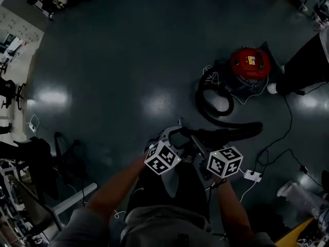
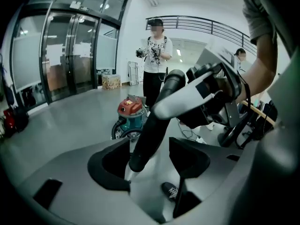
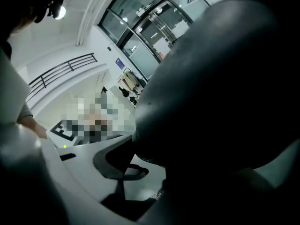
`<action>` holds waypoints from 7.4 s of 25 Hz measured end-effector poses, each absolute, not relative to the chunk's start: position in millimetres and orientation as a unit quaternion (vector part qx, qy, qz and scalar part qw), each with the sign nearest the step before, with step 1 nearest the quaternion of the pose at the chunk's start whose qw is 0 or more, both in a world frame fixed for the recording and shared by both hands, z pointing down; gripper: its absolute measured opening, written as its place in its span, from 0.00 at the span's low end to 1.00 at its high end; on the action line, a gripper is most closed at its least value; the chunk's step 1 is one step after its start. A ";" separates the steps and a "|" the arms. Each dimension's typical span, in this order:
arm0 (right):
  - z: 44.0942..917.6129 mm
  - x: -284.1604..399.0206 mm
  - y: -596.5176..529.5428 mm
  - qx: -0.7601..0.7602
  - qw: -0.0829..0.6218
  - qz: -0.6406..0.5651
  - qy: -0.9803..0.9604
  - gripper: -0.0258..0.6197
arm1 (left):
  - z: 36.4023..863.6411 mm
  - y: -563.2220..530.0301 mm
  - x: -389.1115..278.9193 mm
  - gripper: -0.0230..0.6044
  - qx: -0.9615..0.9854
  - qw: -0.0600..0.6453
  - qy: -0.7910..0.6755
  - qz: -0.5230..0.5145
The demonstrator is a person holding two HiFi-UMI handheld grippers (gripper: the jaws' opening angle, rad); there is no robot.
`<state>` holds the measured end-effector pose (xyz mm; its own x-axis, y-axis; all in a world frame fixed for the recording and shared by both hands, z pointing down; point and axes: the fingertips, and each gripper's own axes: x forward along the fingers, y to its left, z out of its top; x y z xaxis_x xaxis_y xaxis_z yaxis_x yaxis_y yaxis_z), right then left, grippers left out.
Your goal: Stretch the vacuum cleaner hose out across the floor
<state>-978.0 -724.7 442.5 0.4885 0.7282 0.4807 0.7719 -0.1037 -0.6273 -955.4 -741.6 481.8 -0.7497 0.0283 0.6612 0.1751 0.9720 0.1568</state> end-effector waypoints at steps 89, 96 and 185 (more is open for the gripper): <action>207.4 -618.4 -542.7 -0.812 0.194 -0.218 -0.506 0.29 | 174.5 -342.1 -566.4 0.24 -0.024 0.160 -0.975 0.155; 219.4 -535.0 -464.1 -0.796 0.203 -0.213 -0.529 0.29 | 192.6 -270.2 -486.9 0.24 -0.015 0.163 -0.977 0.140; 280.5 -264.2 -107.1 -0.267 0.240 0.037 -0.933 0.37 | 240.8 -170.7 -324.9 0.40 0.592 0.413 -0.685 -0.103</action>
<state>-264.2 -107.1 280.5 -0.7423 0.5160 0.4274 0.4803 0.8546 -0.1976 -324.9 -170.7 240.8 0.0408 -0.8952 0.4438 -0.7255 0.2789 0.6292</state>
